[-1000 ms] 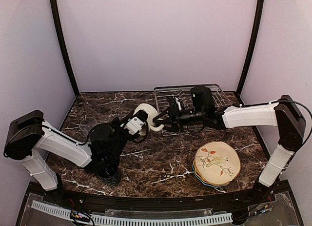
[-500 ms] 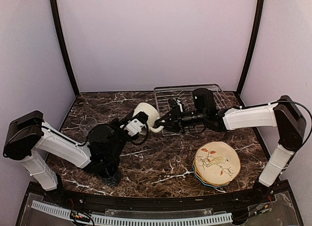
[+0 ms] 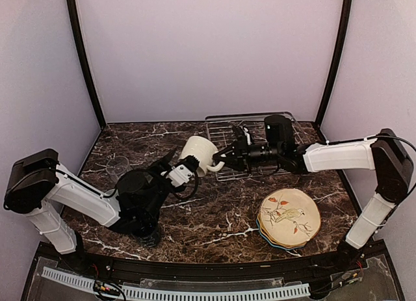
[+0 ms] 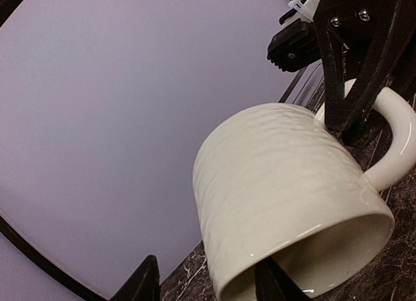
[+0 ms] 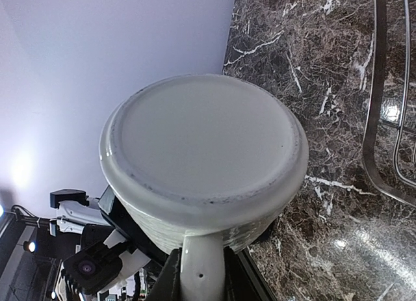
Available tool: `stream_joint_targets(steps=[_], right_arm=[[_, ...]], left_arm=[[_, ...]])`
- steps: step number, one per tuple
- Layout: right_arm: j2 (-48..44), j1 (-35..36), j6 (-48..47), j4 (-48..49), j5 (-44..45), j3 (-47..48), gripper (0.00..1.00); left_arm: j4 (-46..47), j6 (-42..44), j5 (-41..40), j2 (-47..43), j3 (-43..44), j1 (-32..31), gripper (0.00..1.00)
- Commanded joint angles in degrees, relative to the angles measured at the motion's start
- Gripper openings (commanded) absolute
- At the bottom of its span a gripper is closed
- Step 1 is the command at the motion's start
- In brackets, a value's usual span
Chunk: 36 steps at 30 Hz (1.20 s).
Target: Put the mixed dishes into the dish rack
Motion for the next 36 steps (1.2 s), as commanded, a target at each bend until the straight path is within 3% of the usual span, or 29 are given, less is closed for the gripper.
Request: stream_joint_targets(steps=[1,8,18,27,36], right_arm=[[-3.90,-0.26,-3.72,5.89,0.23,1.82,0.00],[-8.07,-1.85,-12.84,-3.42,6.13,3.62,0.00],[-14.40,-7.29,-24.37,-14.60,13.83,7.12,0.00],[-17.42,-14.56,-42.59,-24.46,32.28,11.67,0.00],[-11.95,-17.74,-57.65,-22.57,49.08,14.42,0.00]], left_arm=[[15.52,-0.20,-0.11,-1.10,-0.29,-0.26,0.50],[13.63,-0.97,-1.12,-2.50,-0.89,-0.26,0.58],[10.63,-1.93,-4.10,-7.31,-2.07,-0.28,0.62],[1.42,-6.59,-6.62,-11.01,-0.43,-0.26,0.64],[-5.68,-10.44,-6.69,-13.77,0.48,-0.28,0.64]])
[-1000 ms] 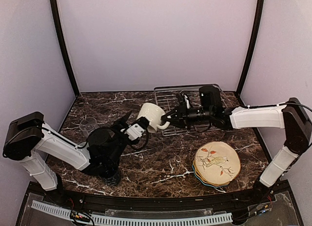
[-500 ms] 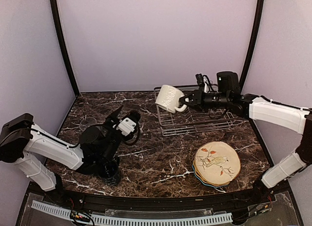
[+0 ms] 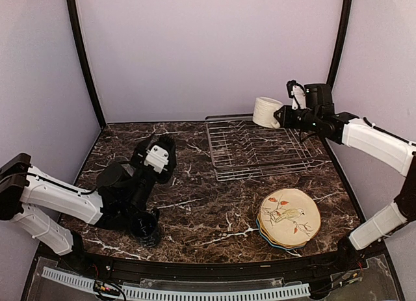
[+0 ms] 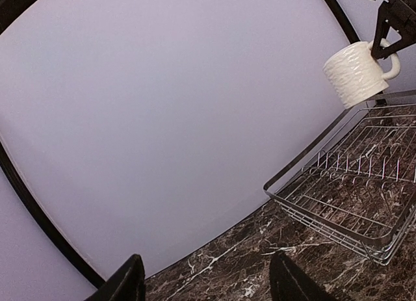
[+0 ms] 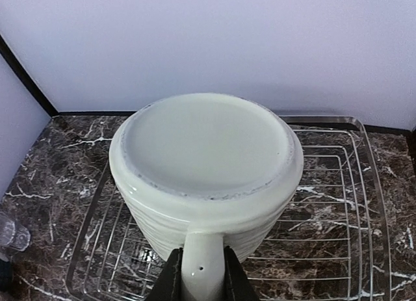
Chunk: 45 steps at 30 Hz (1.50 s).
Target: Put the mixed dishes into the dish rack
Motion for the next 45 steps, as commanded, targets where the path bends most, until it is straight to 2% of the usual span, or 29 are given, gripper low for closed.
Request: stream_joint_targets(steps=[1,8,16,20,25,27,39,45], right_arm=[[2.98,-1.69,-9.53,8.76,8.80,3.77,0.00],[10.56,-3.23,-15.63,15.80,14.81,4.46,0.00],[19.25,-5.73,-19.44,22.22,15.37,6.62,0.00],[23.61,-7.38,-19.69,22.94,14.92,9.03,0.00],[27.72,-9.33,-19.50,23.41,12.81,11.68,0.00],[28.80,-9.82,-19.11,23.70,12.02,12.15,0.00],[32.56,-10.41,-17.85,24.82,9.37,11.04,0.00],[31.53,-10.41,-12.37,21.62,6.94,7.67,0.00]], left_arm=[[-3.17,-2.87,-1.05,-2.18,1.41,-0.26,0.64],[-3.67,-3.56,-1.99,-2.00,0.95,-0.26,0.65],[-5.36,-5.68,-2.23,-1.70,1.15,-0.30,0.70],[-8.46,-8.04,-2.63,-2.25,1.77,-0.26,0.77],[-18.00,-14.41,-2.78,-4.79,3.91,-0.26,0.96],[-20.51,-15.99,-2.78,-5.82,4.38,-0.30,0.98],[-22.22,-16.21,-4.32,-8.33,4.11,-0.26,0.99],[-27.38,-17.66,-6.14,-10.89,5.38,-0.26,0.99]])
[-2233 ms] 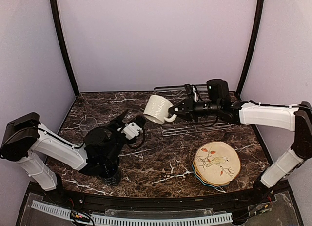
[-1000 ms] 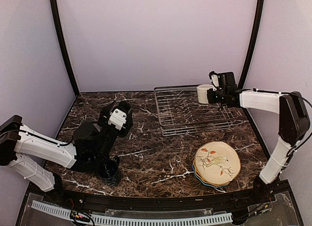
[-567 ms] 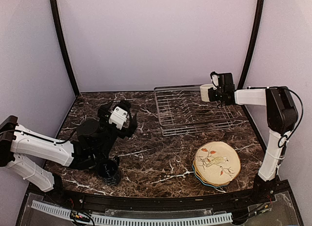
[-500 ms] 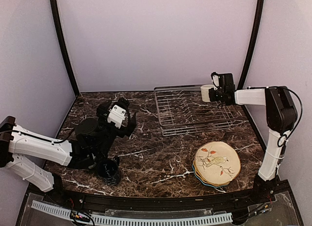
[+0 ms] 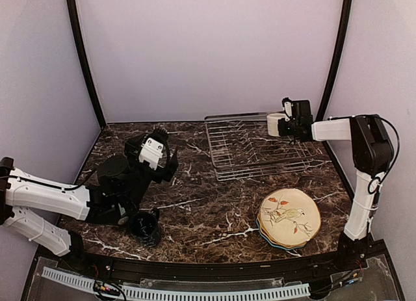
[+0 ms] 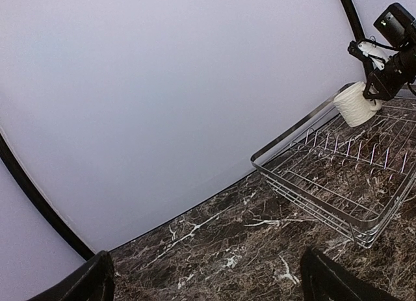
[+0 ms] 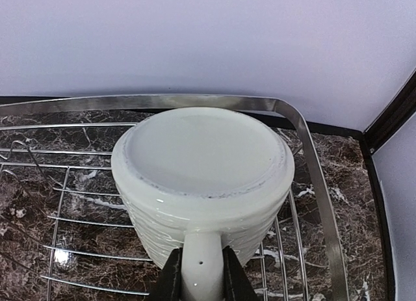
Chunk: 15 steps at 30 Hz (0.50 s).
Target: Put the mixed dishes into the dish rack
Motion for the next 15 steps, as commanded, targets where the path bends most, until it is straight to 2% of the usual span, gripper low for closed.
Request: stream_joint_targets(steps=[1,5,10,15], right_arm=[[-0.86,0.10,4.70,3.09,-3.32,-1.66,0.00],[-0.43,0.23,7.49,1.61,-3.26,-3.54,0.01],[-0.19,0.29,8.86,0.54,-2.45,-5.00,0.10],[-0.32,0.32,9.07,0.32,-1.93,-6.21,0.19]], left_arm=[[-5.86,-2.38,-2.64,-4.18,2.54,-0.26,0.99],[-10.04,-3.03,-3.02,-7.01,3.36,-0.26,0.99],[-13.91,-3.53,-4.34,-10.30,4.05,-0.23,0.99],[-27.91,-8.92,-6.44,-13.34,8.13,-0.13,0.99]])
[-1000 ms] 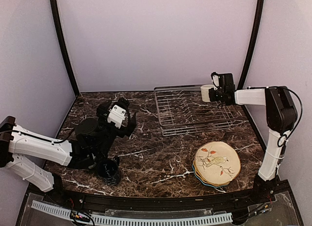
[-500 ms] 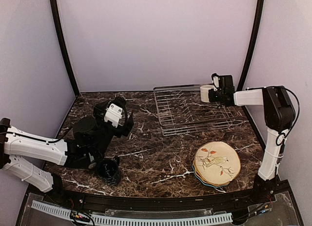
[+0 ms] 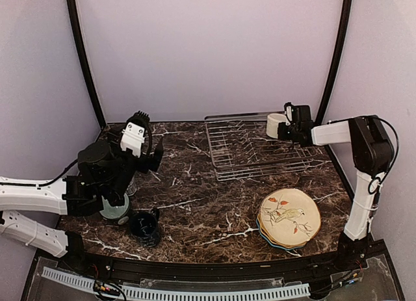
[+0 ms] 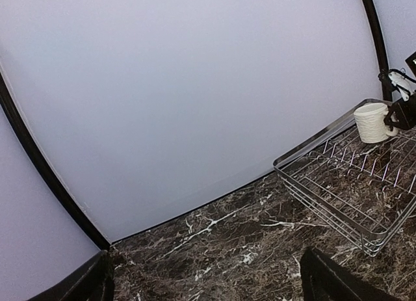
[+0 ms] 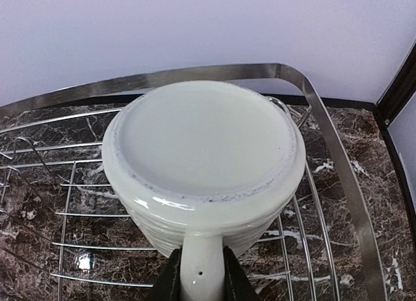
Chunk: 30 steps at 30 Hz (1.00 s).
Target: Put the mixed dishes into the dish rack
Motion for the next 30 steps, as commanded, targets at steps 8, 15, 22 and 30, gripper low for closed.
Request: stream_joint_targets(steps=[8,15,22,30], right_arm=[[-0.25,0.30,1.93,-3.40,-0.38,-3.59,0.30],[-2.62,0.36,1.47,-4.70,-0.57,-3.71,0.49],[-8.66,1.25,0.33,-8.78,-0.19,-3.65,0.76],[-17.38,5.21,-1.89,-16.44,2.60,-4.92,0.78]], left_arm=[[-40.67,-17.10,-0.93,-4.83,13.59,2.17,0.99],[-62.06,-27.37,6.91,-3.01,22.09,9.51,0.99],[-75.06,-31.73,20.43,1.95,26.40,22.60,0.99],[-82.21,-31.26,39.80,5.66,25.18,25.80,0.99]])
